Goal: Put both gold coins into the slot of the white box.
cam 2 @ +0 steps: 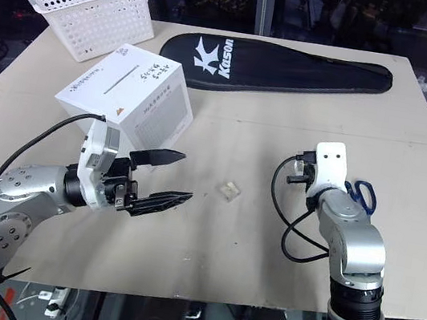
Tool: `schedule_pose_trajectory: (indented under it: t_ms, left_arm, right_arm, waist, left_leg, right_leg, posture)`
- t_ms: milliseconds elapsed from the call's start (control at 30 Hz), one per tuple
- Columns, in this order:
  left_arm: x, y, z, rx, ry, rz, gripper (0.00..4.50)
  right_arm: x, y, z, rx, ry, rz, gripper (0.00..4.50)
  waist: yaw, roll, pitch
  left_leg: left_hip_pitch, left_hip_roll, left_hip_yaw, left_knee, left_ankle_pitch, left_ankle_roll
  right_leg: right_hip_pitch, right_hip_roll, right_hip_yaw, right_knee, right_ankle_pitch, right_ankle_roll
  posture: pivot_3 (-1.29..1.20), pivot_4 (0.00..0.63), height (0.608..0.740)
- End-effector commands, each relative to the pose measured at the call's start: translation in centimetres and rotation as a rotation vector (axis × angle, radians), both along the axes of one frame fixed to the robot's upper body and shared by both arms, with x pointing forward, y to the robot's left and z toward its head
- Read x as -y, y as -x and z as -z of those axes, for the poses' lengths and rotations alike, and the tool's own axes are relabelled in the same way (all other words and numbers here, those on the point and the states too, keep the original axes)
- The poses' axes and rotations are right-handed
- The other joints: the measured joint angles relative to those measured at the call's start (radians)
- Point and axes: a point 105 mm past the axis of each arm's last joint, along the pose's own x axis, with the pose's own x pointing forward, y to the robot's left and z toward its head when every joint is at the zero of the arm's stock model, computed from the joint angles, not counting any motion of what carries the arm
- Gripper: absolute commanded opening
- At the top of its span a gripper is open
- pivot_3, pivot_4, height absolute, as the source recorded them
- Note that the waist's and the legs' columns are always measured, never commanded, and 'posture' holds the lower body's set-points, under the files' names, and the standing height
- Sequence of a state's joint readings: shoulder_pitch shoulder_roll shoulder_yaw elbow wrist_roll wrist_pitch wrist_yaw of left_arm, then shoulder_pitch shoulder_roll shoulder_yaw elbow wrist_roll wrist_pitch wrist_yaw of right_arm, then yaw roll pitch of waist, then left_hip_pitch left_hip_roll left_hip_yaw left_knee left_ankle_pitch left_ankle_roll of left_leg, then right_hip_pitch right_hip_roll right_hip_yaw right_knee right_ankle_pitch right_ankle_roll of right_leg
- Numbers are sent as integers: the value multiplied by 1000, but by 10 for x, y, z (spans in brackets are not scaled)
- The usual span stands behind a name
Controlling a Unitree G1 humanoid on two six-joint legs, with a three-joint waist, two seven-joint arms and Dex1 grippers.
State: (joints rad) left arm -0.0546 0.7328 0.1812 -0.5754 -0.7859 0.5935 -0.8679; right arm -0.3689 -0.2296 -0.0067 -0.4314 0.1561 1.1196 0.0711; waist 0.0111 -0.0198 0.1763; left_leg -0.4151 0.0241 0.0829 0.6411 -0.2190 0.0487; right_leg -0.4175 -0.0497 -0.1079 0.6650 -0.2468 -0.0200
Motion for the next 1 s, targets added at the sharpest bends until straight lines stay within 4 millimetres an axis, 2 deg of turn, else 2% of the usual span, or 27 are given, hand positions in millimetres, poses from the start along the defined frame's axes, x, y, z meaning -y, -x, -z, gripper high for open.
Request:
schedule_pose_trajectory:
  t_ms: [33, 433, 767, 900, 1000]
  left_arm:
    - [3, 2, -7, 38, 6, 9, 4500]
    - [5, 3, -7, 35, 6, 7, 4500]
    - [8, 1, -9, 19, 35, 17, 4500]
    - [11, -1, -13, -8, 74, 29, 4500]
    - [15, -3, -18, -53, 128, 55, 4500]
  right_arm:
    - [-4, -3, -14, 59, 4, -23, 1]
    - [-5, -4, -13, 61, 3, -20, 1]
    - [1, 2, -25, 95, -32, -40, 0]
    - [-4, 13, -37, 127, -66, -134, 0]
    - [-17, 31, -51, 153, -144, -295, 0]
  waist:
    - [0, 0, 0]
    - [1, 0, 0]
    - [1, 0, 0]
    - [1, 0, 0]
    - [2, 0, 0]
  left_leg:
    - [0, 0, 0, 0, 0, 0]
    - [0, 0, 0, 0, 0, 0]
    - [0, 0, 0, 0, 0, 0]
    - [0, 0, 0, 0, 0, 0]
    - [0, 0, -1, 1, 0, 0]
  right_leg:
    - [0, 0, 0, 0, 0, 0]
    - [0, 0, 0, 0, 0, 0]
    - [0, 0, 0, 0, 0, 0]
    - [0, 0, 0, 0, 0, 0]
    - [1, 0, 0, 0, 0, 0]
  posture:
    - [0, 150, 738]
    - [0, 150, 738]
    - [0, 150, 738]
    - [0, 150, 738]
    - [0, 150, 738]
